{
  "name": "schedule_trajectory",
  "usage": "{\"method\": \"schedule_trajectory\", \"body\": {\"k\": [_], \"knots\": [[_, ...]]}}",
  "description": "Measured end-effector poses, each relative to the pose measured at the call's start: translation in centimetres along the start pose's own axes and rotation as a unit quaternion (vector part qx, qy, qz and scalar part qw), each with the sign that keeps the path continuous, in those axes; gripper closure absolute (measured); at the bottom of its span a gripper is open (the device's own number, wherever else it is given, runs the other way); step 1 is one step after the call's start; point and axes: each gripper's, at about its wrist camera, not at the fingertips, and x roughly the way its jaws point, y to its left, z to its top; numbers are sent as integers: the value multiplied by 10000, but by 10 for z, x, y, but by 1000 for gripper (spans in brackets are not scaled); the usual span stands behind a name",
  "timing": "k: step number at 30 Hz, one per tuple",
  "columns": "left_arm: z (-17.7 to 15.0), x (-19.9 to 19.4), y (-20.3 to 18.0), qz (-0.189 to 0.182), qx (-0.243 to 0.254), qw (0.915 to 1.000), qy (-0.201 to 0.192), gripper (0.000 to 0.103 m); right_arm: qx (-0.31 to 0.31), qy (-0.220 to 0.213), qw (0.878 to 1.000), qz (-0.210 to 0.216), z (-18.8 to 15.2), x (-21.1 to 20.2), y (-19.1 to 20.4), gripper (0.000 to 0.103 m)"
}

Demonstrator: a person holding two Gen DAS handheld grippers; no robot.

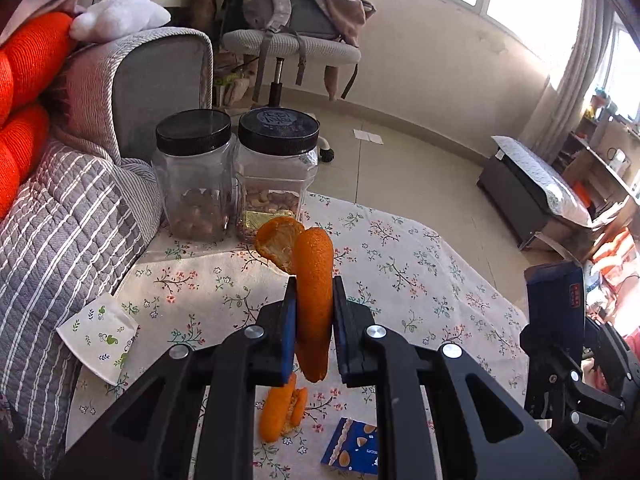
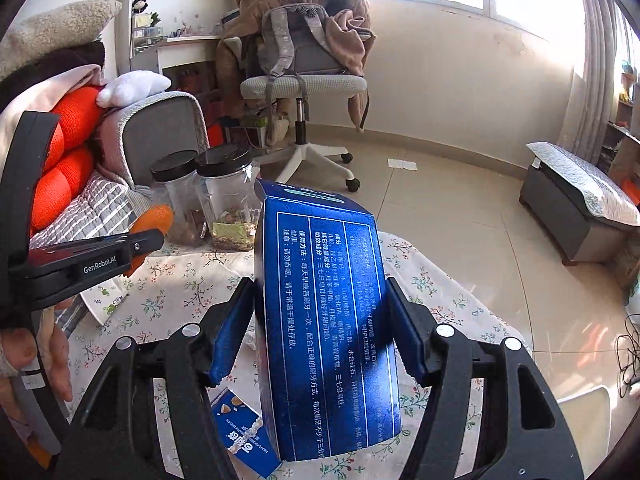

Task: Collect trash
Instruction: 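Carry the orange peel with the left gripper while the right gripper carries the blue box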

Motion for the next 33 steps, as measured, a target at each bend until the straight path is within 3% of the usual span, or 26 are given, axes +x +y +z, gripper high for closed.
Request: {"method": "schedule_trajectory", "body": {"k": [8,22,33], "knots": [[-3,-24,-37,291,406,9976,-473,87,175,-363,9972,-630,-6,-40,-30,41],[-31,-62,-105,57,546,9950,-835,87,459,-611,9888,-1283,-21,-82,-73,40],[-49,-76,-143,-173,734,9936,-835,87,882,-623,9796,-1698,-41,-107,-122,40]]}}
